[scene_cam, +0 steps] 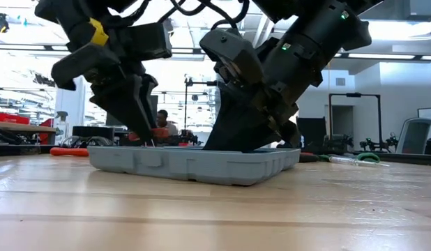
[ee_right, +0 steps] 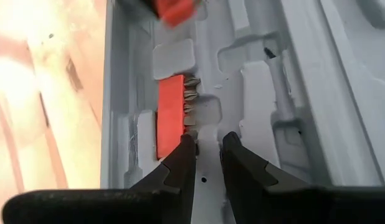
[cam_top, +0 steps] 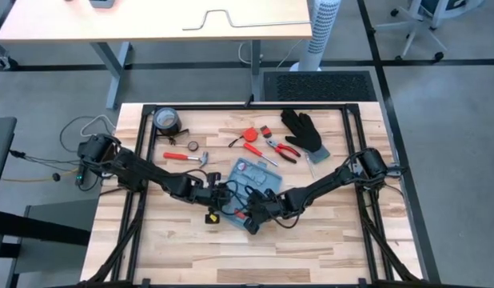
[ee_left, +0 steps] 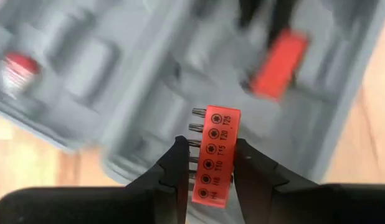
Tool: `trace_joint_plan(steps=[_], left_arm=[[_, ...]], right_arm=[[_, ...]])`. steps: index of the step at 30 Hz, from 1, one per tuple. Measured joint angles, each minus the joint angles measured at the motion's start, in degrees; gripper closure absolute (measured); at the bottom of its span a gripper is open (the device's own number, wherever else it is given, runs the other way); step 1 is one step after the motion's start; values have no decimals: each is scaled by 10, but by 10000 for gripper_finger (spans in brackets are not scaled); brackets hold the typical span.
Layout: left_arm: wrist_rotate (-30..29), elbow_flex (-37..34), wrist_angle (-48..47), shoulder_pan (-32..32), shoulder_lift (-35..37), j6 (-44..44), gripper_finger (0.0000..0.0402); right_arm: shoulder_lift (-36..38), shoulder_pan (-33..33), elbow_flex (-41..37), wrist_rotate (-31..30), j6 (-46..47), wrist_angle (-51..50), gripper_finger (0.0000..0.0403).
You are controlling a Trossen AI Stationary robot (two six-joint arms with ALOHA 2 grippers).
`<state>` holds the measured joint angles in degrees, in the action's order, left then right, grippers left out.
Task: Prefit tool cases
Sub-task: Remove the left orange terminal block from the gray toolbox
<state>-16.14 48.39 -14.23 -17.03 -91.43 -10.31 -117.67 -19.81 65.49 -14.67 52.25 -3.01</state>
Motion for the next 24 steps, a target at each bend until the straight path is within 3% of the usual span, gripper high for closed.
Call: trace_joint_plan(steps=[12, 19, 24], left_arm=[[-15, -1, -35, 15, 32, 22, 314], [-14, -1, -99, 64, 47, 62, 314], [23, -18, -95, 118, 66, 99, 314]], right_arm=[[0, -3, 0, 0, -1, 0, 316], [0, -29, -1, 0, 3, -2, 316], [0, -45, 0, -1, 30, -7, 316]])
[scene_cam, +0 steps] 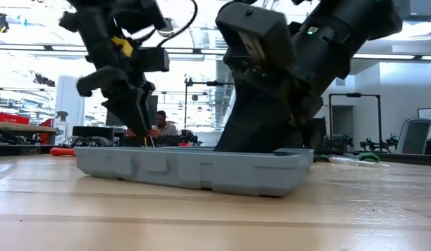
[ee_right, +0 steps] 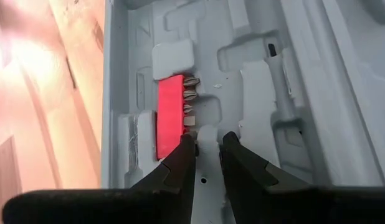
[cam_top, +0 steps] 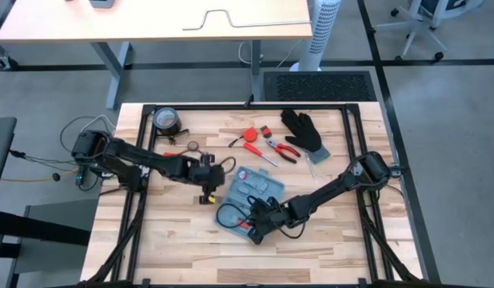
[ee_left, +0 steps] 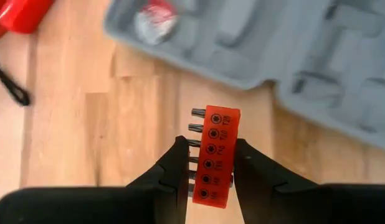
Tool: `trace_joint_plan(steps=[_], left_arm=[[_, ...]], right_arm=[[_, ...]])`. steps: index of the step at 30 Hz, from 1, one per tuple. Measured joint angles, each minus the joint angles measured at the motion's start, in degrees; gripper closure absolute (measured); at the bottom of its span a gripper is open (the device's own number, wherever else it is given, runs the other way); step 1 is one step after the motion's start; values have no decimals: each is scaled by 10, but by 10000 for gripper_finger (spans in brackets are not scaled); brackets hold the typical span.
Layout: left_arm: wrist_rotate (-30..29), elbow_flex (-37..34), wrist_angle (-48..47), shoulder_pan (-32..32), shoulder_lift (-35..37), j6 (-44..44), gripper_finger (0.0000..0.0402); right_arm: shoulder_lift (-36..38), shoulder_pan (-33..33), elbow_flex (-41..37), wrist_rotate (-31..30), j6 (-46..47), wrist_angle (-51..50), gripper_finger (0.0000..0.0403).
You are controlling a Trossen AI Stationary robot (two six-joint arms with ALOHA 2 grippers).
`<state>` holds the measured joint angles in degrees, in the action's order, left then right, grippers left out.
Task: Prefit tool cases
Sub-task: Remove the left orange terminal block from the gray toolbox
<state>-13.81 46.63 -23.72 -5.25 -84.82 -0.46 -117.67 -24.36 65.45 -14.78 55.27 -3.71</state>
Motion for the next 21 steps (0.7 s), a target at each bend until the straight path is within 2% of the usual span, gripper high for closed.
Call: trace_joint_plan(steps=[10, 13, 21], left_arm=[[96, -47, 58, 105, 4, 68, 314], [122, -56, 85, 116, 4, 82, 314], [126, -87, 115, 117, 4, 77, 314]], right_arm=[[0, -9, 0, -1, 8, 4, 316], [0, -8, 0, -2, 8, 4, 316], [2, -8, -1, -1, 8, 5, 316]])
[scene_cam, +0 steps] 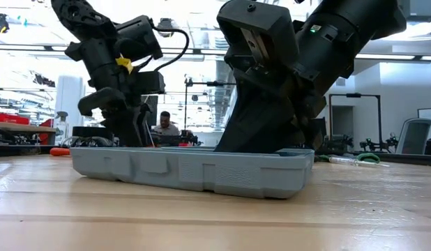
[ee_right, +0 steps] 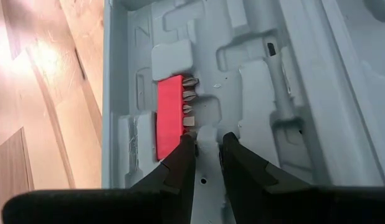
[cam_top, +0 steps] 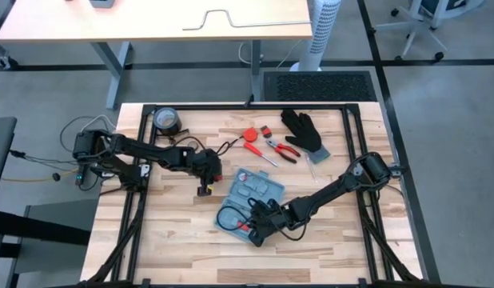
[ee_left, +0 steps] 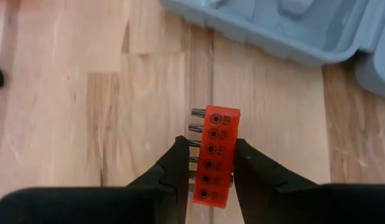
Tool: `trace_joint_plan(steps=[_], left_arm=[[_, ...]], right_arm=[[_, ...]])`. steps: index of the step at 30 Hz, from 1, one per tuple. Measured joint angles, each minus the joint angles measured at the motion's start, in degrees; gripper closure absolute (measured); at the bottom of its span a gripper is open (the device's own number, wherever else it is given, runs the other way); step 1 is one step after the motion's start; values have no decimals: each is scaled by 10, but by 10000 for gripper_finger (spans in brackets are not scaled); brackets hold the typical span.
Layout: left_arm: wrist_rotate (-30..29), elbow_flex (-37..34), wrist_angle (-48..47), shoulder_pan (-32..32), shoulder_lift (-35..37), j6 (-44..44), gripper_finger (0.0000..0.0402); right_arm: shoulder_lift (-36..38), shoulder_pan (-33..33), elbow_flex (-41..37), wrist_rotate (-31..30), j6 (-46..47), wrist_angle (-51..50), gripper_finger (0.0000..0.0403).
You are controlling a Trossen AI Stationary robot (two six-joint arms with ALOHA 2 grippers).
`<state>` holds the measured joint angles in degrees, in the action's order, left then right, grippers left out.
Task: Prefit tool cases
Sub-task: Remove the left orange terminal block from the gray toolbox, then remove the orange terminal block from the gray toolbox
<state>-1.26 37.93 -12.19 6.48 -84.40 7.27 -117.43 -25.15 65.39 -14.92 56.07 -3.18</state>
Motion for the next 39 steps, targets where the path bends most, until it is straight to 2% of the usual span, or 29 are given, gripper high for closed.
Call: trace_joint_plan(steps=[2, 8, 11, 18, 24, 29, 35, 39], left_arm=[[0, -1, 1, 0, 0, 0, 313], [-15, -1, 21, 0, 0, -6, 258], [-15, 0, 29, 0, 0, -14, 252], [0, 0, 23, 3, 0, -16, 264], [59, 0, 33, 5, 0, -55, 275], [84, 0, 44, -29, 0, -78, 287], [76, 0, 84, -83, 0, -105, 302], [77, 0, 117, -103, 0, -135, 309]], right_arm=[[3, 2, 0, 1, 0, 0, 316], [14, 9, -1, 7, -7, -2, 316], [16, 9, -2, 6, -6, -2, 316], [23, 9, -2, 2, -6, -7, 316], [46, 9, -4, -18, -9, -24, 316], [68, 9, -4, -48, -11, -40, 316], [71, 5, -4, -59, 17, -42, 316], [93, -27, -3, -153, 76, -38, 316]])
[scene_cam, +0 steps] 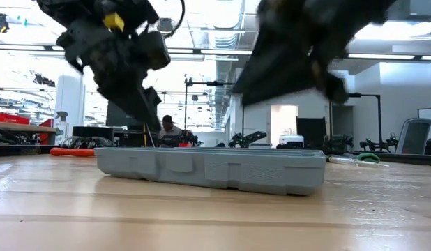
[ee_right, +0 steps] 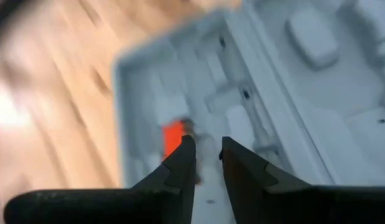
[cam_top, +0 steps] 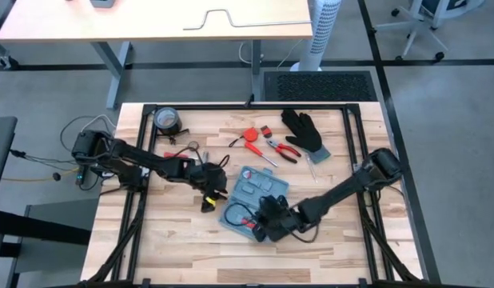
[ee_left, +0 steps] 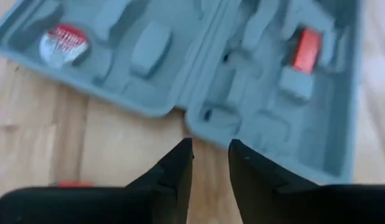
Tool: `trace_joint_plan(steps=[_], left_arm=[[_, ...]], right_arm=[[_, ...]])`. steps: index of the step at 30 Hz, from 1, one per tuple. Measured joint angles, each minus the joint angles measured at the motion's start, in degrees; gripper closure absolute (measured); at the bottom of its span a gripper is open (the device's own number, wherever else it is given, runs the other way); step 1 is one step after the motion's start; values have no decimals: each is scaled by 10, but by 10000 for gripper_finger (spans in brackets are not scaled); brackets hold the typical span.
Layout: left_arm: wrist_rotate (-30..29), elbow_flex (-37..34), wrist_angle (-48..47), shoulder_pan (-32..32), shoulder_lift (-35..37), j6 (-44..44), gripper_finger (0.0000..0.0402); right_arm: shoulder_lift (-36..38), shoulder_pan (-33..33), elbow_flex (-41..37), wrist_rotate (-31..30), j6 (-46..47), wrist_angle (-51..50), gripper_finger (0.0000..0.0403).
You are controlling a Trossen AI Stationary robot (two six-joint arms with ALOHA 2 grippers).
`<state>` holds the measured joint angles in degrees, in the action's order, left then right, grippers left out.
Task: Prefit tool cases
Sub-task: Remove the orange terminal block from the gray toolbox
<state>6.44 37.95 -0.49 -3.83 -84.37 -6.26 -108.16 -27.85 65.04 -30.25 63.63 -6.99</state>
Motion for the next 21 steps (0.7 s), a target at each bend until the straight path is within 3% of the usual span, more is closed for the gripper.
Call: trace_joint_plan(steps=[4, 9, 12, 17, 21], left_arm=[[16, 0, 54, -20, 19, -28, 315], [19, 0, 118, -40, 48, -52, 318], [18, 0, 141, -53, 52, -60, 318], [19, 0, 146, -73, 48, -93, 318], [18, 0, 161, -80, 48, -124, 318]], right_arm=[[34, -41, 1, -92, 28, 0, 316], [58, -76, 1, -127, 25, -2, 316], [68, -92, -28, -171, 38, 47, 316], [101, -108, -179, -178, 3, 365, 316], [105, -105, -285, -123, -10, 605, 316]])
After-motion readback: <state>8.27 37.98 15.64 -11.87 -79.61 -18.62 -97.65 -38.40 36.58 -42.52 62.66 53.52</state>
